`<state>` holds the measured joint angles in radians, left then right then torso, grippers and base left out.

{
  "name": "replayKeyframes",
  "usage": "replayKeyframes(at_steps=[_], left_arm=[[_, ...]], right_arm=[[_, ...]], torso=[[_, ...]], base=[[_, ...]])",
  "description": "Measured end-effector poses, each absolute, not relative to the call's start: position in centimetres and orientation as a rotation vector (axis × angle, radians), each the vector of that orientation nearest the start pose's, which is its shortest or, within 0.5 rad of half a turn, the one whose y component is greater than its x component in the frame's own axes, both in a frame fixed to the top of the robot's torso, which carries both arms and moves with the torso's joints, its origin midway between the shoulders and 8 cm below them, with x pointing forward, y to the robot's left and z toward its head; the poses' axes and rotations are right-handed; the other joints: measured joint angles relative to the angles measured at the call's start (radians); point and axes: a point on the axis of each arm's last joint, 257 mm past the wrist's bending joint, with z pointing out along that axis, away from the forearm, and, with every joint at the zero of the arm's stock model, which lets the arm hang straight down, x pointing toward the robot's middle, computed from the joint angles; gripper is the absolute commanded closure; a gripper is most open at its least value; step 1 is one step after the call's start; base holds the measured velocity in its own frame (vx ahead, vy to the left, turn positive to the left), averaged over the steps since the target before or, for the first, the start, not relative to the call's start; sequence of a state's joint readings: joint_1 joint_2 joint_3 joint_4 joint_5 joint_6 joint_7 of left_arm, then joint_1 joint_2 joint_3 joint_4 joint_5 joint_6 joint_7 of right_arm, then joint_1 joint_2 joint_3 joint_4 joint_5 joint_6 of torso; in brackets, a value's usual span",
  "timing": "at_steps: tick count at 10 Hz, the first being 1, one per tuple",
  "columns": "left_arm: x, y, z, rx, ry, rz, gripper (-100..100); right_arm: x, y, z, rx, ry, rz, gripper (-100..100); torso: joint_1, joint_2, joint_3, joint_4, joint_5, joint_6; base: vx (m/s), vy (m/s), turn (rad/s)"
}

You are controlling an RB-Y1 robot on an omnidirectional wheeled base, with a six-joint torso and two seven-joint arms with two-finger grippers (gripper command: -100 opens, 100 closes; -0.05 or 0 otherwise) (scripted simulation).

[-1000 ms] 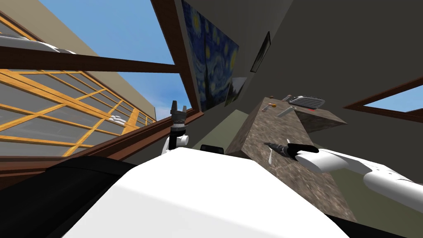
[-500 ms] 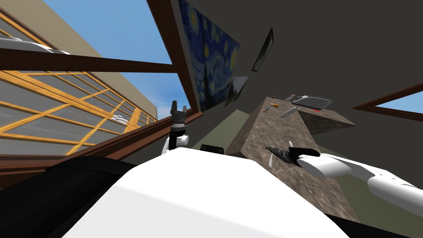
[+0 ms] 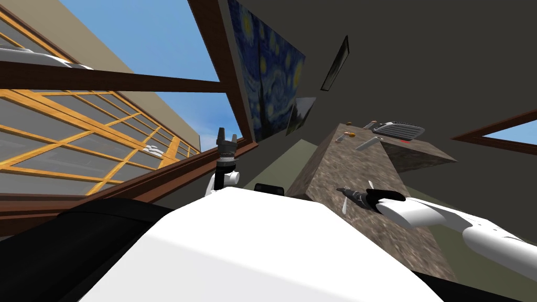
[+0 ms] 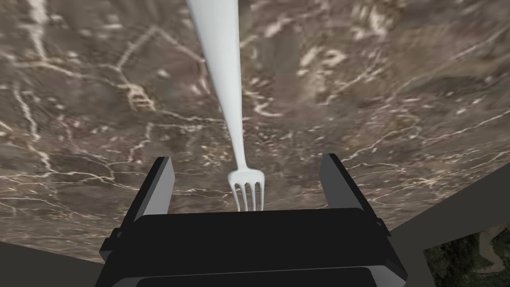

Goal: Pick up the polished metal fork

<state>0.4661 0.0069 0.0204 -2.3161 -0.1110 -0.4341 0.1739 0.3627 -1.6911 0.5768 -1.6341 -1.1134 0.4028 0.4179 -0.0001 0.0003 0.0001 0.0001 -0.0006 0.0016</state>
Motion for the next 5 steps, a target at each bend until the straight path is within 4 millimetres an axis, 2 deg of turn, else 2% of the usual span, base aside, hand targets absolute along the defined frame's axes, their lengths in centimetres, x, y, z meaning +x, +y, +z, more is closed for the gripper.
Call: replayKeyframes(at_steps=[2,3,5], left_arm=[[35.10,27.02,3.83,-0.652,0.635,-1.380,0],[35.10,27.02,3.83,-0.652,0.635,-1.380,0],[35.10,27.02,3.83,-0.652,0.635,-1.380,0]], right_arm=[[21.11,-62.05,-35.73,1.068,2.571,-0.209,-100],[21.10,-62.07,-35.77,1.068,2.571,-0.210,100],[21.06,-62.11,-35.76,1.067,2.572,-0.212,100]], torso=[[0.000,0.000,0.000,0.000,0.000,0.000],[-0.001,0.000,0.000,0.000,-0.001,0.000],[-0.001,0.000,0.000,0.000,-0.002,-0.001]], base=[[0.009,-0.003,0.019],[0.000,0.000,0.000],[0.000,0.000,0.000]])
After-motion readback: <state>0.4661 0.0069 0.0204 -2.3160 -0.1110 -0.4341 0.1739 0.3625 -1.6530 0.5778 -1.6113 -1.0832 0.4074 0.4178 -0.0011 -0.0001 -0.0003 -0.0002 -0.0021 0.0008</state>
